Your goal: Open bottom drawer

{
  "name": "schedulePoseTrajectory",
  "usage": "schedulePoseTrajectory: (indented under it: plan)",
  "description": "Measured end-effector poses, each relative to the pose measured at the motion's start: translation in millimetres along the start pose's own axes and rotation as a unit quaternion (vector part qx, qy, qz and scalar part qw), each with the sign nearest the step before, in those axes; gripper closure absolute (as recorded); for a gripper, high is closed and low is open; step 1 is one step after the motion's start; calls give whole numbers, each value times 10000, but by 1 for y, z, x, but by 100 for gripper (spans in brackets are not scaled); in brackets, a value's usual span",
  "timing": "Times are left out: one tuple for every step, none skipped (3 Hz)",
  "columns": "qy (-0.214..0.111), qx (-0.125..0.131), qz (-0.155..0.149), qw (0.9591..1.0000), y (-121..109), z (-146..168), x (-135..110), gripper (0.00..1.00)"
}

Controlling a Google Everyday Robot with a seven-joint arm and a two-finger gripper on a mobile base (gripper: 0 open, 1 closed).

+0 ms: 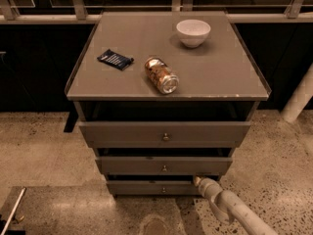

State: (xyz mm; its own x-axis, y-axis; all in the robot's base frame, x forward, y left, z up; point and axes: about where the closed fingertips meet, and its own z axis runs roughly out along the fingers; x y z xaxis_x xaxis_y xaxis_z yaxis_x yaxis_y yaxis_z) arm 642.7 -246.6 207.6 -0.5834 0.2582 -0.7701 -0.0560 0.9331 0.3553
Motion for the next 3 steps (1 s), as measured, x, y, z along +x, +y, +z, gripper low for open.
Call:
schedulePoseTrajectory:
  plan:
    - [173, 116, 58, 9998, -6, 4, 5, 100]
    - [378, 207, 139, 9990, -11, 3, 12, 100]
    - [459, 230, 170, 9985, -11, 1, 15, 100]
